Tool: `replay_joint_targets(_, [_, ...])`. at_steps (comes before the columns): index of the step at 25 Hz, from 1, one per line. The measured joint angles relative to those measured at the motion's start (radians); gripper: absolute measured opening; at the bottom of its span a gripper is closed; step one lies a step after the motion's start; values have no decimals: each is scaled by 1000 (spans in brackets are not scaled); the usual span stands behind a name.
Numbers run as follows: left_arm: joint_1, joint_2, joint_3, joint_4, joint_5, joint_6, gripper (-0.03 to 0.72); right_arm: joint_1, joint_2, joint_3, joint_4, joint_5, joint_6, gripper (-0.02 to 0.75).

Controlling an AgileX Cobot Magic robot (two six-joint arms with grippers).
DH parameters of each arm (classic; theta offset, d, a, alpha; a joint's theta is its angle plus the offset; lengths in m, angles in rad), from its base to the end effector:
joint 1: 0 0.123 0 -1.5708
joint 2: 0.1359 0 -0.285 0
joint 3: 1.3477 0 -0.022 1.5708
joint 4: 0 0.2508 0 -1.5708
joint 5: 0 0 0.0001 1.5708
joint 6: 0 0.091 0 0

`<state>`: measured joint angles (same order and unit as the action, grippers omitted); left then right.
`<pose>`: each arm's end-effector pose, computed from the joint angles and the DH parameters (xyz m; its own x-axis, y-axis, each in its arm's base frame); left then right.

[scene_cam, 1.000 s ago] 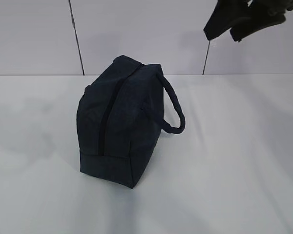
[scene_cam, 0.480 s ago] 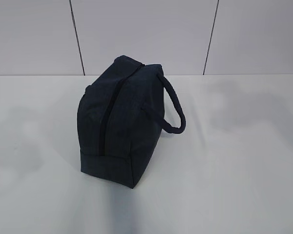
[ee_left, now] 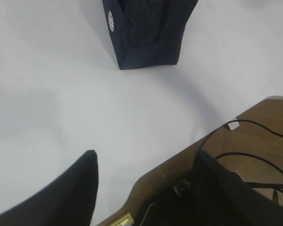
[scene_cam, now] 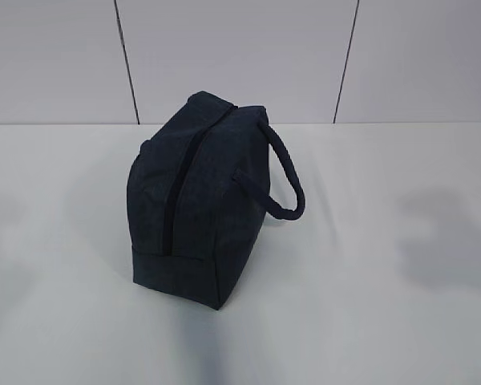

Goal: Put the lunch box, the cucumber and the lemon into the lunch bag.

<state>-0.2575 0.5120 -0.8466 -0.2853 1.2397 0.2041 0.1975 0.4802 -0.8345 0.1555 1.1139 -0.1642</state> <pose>0.0454 -0.0370 0.3545 -0.6468 0.2788 -0.7099 0.4972 0.8599 -0.1153 0.0519 0.0233 0.3589 -0.5757 -0.2112 -0.7899 -0.3577 0.9338 0.0110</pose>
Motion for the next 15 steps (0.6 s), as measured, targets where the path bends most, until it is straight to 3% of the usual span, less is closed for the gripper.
replay_joint_targets(7, [0,-156,82,94,-20,-2,458,0,-240,189,-88,4,41,526])
replay_joint_targets(15, [0,-267,264,100,-79,-4,458,0,-426,303,-194,43,109,526])
